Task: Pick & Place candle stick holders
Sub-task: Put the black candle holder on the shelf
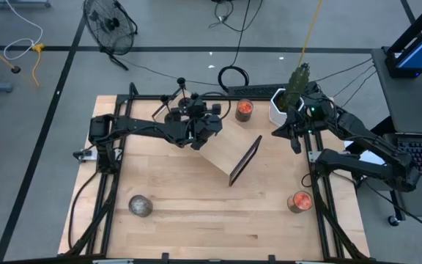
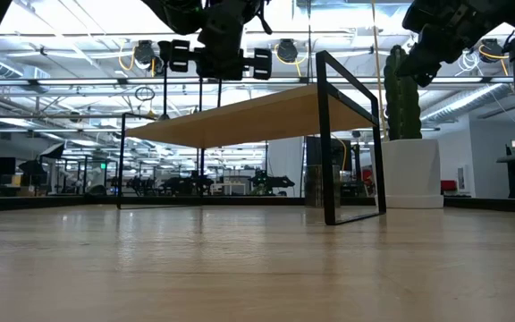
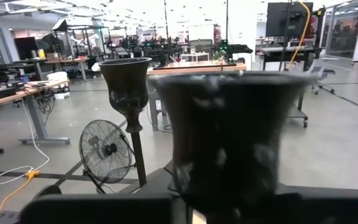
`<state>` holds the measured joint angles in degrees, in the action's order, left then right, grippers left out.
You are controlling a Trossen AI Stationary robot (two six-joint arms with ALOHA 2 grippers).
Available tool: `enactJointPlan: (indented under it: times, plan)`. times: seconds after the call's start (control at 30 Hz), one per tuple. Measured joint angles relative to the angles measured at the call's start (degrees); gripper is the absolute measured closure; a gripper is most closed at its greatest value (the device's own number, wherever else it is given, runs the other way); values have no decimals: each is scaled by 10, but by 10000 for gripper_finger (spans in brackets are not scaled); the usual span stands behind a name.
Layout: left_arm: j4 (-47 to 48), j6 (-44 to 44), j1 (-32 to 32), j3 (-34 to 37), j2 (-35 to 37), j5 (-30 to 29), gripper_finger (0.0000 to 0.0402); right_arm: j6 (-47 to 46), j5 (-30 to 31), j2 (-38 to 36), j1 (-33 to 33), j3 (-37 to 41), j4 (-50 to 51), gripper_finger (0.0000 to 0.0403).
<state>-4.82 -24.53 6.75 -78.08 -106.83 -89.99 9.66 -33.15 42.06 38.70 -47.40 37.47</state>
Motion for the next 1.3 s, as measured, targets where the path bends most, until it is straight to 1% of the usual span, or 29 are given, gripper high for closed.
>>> enactJointPlan:
  times: [0.23, 0.57, 0.77, 0.93, 1.07, 1.17, 1.3]
  plan:
    - [-1, -13, -4, 0, 0, 0, 292, 0, -1, 0, 0, 0, -6, 403]
    - [-2, -10, -6, 0, 0, 0, 214, -2, -1, 0, 0, 0, -11, 403]
    - [-29, 40, -19, 0, 0, 0, 173, -6, -2, 0, 0, 0, -22, 403]
    - [-32, 64, -34, 0, 0, 0, 157, -6, -2, 0, 0, 0, -24, 403]
    - [-32, 81, -43, 0, 0, 0, 156, -17, -6, 0, 0, 0, -25, 403]
    - [-32, 91, -49, 0, 0, 0, 156, -26, -30, 0, 0, 0, -26, 403]
    - [-32, 121, -58, 0, 1, 0, 156, -30, -32, 0, 0, 0, -25, 403]
